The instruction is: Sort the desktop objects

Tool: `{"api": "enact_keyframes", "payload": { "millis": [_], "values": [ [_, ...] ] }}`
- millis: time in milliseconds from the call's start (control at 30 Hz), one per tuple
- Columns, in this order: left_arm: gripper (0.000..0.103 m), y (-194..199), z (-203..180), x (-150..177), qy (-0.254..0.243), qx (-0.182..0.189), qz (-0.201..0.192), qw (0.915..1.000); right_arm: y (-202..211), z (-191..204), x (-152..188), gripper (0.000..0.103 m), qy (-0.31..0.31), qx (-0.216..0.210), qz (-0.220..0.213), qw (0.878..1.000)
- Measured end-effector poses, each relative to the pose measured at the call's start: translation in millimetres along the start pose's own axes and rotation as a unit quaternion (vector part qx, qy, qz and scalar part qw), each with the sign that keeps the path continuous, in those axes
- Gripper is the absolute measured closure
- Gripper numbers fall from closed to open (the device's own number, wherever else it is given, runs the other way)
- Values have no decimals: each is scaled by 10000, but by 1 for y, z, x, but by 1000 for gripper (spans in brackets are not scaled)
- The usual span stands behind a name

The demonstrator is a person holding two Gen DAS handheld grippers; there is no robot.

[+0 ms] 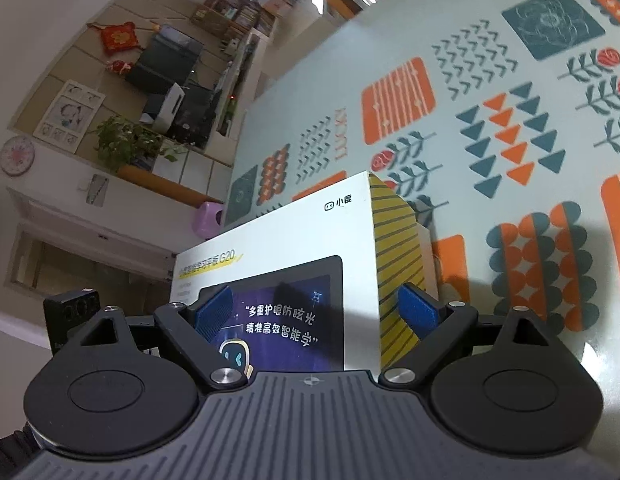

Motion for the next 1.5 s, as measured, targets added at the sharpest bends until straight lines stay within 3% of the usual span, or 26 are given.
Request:
{"api": "enact_keyframes", "payload": {
  "millis": [233,467,600,733,867,933,1000,1200,1267,1367,1500],
  "values": [
    [0,3,4,4,147,-42,-67,9999,2,13,7,0,117,0,-78,9999],
    [0,-3,17,6,409,17,-74,9991,-10,8,9,0,252,260,-17,9993],
    [0,8,21,3,488,-657,-111,9966,-9,9,8,0,493,687,-337,9959],
    [0,30,-3,-6,506,-1332,-512,9885,6,36,14,0,1236,1165,-846,9818],
    [0,19,-41,-16,414,-2402,-754,9669,0,60,37,0,1918,2040,-1203,9524],
    [0,9,-60,-20,173,-2947,-843,9517,-5,63,46,0,1925,2144,-1291,9488],
    [0,-5,-77,-22,-85,-3248,-874,9417,-11,66,54,0,1903,2216,-1373,9465],
    [0,-29,-75,-13,695,-2860,-960,9509,-28,70,58,0,1765,2194,-1190,9521],
    [0,-34,-71,-9,823,-2914,-861,9492,-35,71,55,0,1860,2198,-1091,9514],
    [0,-40,-67,-4,903,-3060,-710,9451,-46,71,49,0,1737,2024,-904,9595],
    [0,-48,-64,0,963,-3063,-520,9456,-60,68,43,0,1657,1998,-654,9635]
  ]
}}
Point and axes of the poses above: each gripper's, at about its wrist camera, not at the fingertips, and y roughly against the way its jaws point, z to its left, x to its underside, the point moved 6 cm from there along -y, roughly the way its jaws point, and after that the axes turned 9 degrees about -y, right-handed, at the moved point
